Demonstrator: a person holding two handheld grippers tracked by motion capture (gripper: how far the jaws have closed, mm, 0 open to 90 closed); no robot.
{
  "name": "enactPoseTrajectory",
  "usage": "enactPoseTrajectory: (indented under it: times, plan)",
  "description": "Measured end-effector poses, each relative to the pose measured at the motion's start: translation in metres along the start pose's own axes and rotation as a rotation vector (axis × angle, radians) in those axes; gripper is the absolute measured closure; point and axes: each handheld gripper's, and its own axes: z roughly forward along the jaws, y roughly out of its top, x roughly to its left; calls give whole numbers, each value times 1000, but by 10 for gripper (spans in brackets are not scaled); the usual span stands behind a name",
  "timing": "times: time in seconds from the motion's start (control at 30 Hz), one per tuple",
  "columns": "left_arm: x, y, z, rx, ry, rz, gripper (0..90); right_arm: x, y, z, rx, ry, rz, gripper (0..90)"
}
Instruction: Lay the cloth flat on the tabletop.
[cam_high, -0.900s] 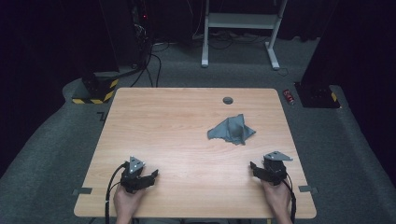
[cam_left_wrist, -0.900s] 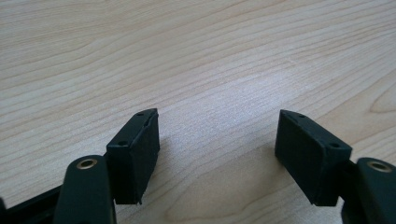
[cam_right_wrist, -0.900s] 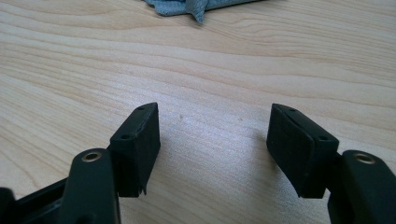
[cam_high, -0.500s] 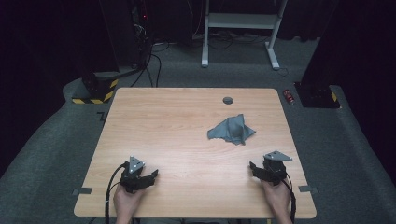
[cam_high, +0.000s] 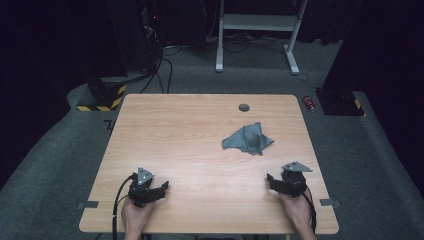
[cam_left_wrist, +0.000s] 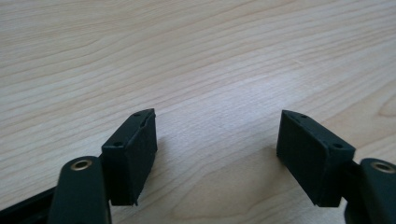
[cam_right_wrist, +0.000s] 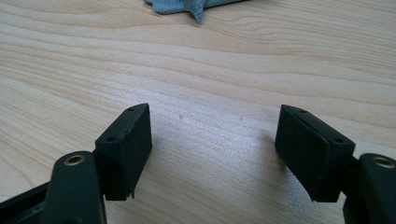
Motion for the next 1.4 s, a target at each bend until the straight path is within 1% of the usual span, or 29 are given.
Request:
enactPoseTrajectory:
  times: [0.03, 0.17, 0.27, 0.3, 0.33, 0.37, 0.63, 0.67, 0.7, 0.73, 0.77, 0.8, 0.97, 1.1, 1.13, 1.2, 1.4]
  plan:
    - [1, 0, 0, -1, -6, -8, 284, 0, 0, 0, 0, 0, -3, 271]
    - [-2, 0, 0, 2, 8, 14, 283, 0, 0, 0, 0, -1, 0, 277]
    - [-1, 0, 0, 2, 4, 11, 287, 1, 0, -1, -4, 5, -2, 328]
    - [-1, 0, 0, 2, 4, 11, 287, 1, 0, -1, -4, 5, -2, 328]
    - [-1, 0, 0, 2, 4, 11, 287, 1, 0, -1, -12, 5, -9, 372]
    - [-1, 0, 0, 2, 4, 10, 287, 2, 0, -1, -13, 6, -10, 377]
    - [-1, 0, 0, 4, 3, 11, 284, 4, 3, -3, -34, 17, -13, 386]
    - [-1, 0, 0, 4, 3, 10, 284, 4, 5, -5, -57, 18, -18, 387]
    - [-1, 0, 0, 4, 3, 10, 284, 4, 5, -5, -57, 18, -18, 387]
    - [-1, 0, 0, 4, 3, 11, 284, 3, 7, -5, -52, 23, -11, 386]
    - [-1, 0, 0, 4, 3, 10, 284, 2, 10, -6, -57, 47, 11, 383]
    - [-1, 0, 0, 4, 3, 11, 284, 1, 11, -6, -58, 57, 21, 383]
    - [-1, 0, 0, 5, 3, 11, 283, 1, 13, -4, -57, 68, 39, 380]
    - [-1, 0, 0, 3, 4, 10, 284, 3, 16, -4, -62, 71, 35, 380]
    - [-1, 0, 0, 5, 3, 11, 283, 3, 18, -4, -77, 72, 28, 380]
    - [-1, 0, 0, 5, 3, 11, 283, 4, 19, -3, -82, 74, 32, 380]
    - [-1, 0, 0, 5, 3, 11, 283, 3, 26, 0, -73, 73, 20, 376]
